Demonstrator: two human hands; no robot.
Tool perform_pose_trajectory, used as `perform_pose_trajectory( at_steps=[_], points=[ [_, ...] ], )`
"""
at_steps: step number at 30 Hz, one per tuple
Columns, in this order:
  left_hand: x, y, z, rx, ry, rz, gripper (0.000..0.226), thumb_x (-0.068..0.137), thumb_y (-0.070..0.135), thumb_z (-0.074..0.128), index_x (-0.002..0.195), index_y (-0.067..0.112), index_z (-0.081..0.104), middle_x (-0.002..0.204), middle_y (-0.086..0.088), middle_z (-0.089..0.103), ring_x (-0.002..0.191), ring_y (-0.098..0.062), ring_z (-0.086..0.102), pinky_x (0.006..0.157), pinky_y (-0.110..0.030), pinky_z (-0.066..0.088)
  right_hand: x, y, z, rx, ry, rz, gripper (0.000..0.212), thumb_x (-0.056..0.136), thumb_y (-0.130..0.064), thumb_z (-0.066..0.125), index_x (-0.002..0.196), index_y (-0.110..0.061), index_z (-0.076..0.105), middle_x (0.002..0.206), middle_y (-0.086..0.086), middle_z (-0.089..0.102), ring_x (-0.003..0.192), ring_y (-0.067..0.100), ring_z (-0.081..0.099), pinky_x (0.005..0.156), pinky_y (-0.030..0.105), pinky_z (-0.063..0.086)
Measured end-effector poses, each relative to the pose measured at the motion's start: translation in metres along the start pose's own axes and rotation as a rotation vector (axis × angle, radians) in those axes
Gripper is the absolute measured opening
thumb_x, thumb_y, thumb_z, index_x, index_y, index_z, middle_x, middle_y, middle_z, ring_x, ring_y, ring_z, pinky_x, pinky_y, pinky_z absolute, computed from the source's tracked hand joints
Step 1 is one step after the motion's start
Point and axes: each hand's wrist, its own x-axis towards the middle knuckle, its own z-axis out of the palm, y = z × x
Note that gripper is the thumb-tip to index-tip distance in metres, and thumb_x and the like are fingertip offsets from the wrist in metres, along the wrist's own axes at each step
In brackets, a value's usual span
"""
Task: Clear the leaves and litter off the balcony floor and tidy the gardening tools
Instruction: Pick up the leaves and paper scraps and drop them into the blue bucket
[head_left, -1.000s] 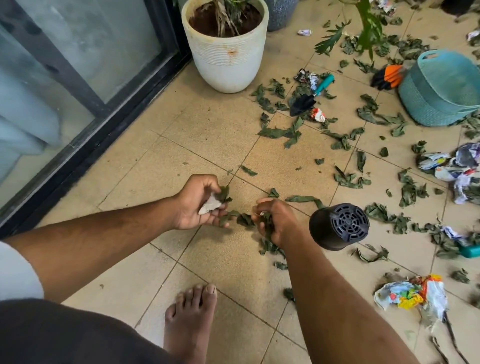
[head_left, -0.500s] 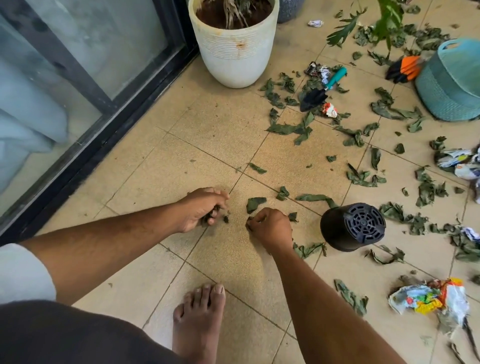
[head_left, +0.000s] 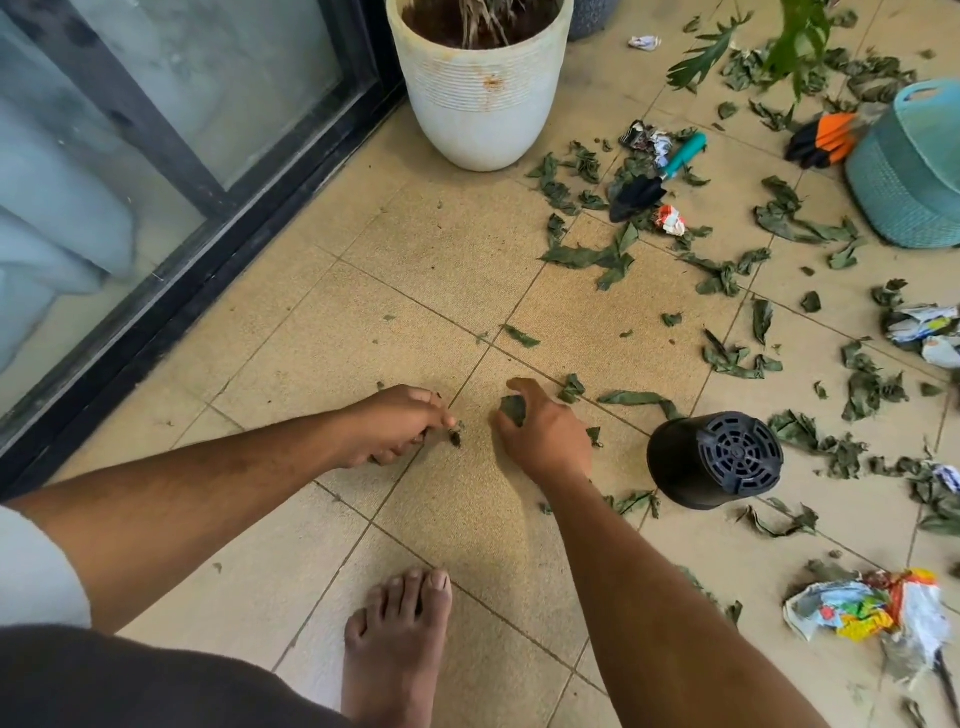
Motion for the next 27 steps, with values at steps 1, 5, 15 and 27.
perform_pose_trajectory(
  at_steps=[1, 5, 15, 27],
  points=[
    [0.003, -0.002, -0.003, 0.087, 0.023, 0.049, 0.011, 0.104, 0.029, 0.063, 0.11, 0.021, 0.069, 0.089, 0.009, 0.06, 0.054, -0.002, 0.041, 0.049, -0.022, 0.03, -0.002, 0.0, 0.004, -0.072, -0.007, -0.011, 0.033, 0.1, -0.056, 0.06, 0.125, -0.039, 0.047, 0.088, -0.015, 0.064, 0.066, 0.008, 0.062, 0.058, 0.025, 0.056],
    [0.009, -0.02, -0.002, 0.356, 0.114, 0.223, 0.009, 0.104, 0.039, 0.063, 0.11, 0.033, 0.065, 0.105, 0.027, 0.061, 0.092, -0.003, 0.061, 0.071, -0.026, 0.044, -0.008, 0.007, 0.02, -0.114, 0.019, 0.053, 0.024, 0.106, -0.05, 0.05, 0.11, -0.029, 0.04, 0.077, -0.007, 0.06, 0.061, 0.012, 0.06, 0.055, 0.034, 0.058],
    [0.031, -0.018, 0.016, 0.807, 0.08, 0.484, 0.044, 0.1, 0.056, 0.065, 0.129, 0.031, 0.043, 0.126, 0.01, 0.062, 0.1, -0.009, 0.064, 0.069, -0.027, 0.047, 0.004, 0.018, -0.038, 0.875, 0.145, 0.44, 0.012, 0.097, -0.022, 0.067, 0.09, -0.018, 0.057, 0.09, 0.012, 0.076, 0.073, 0.027, 0.07, 0.064, 0.047, 0.059],
    [0.052, -0.017, 0.009, 0.661, 0.012, 0.368, 0.017, 0.108, 0.043, 0.058, 0.107, 0.027, 0.053, 0.095, 0.018, 0.057, 0.083, 0.0, 0.054, 0.063, -0.021, 0.034, 0.033, 0.036, -0.044, 0.109, 0.233, 0.228, 0.055, 0.103, -0.05, 0.059, 0.155, -0.039, 0.043, 0.113, 0.0, 0.076, 0.061, 0.005, 0.061, 0.053, 0.021, 0.049]
  ],
)
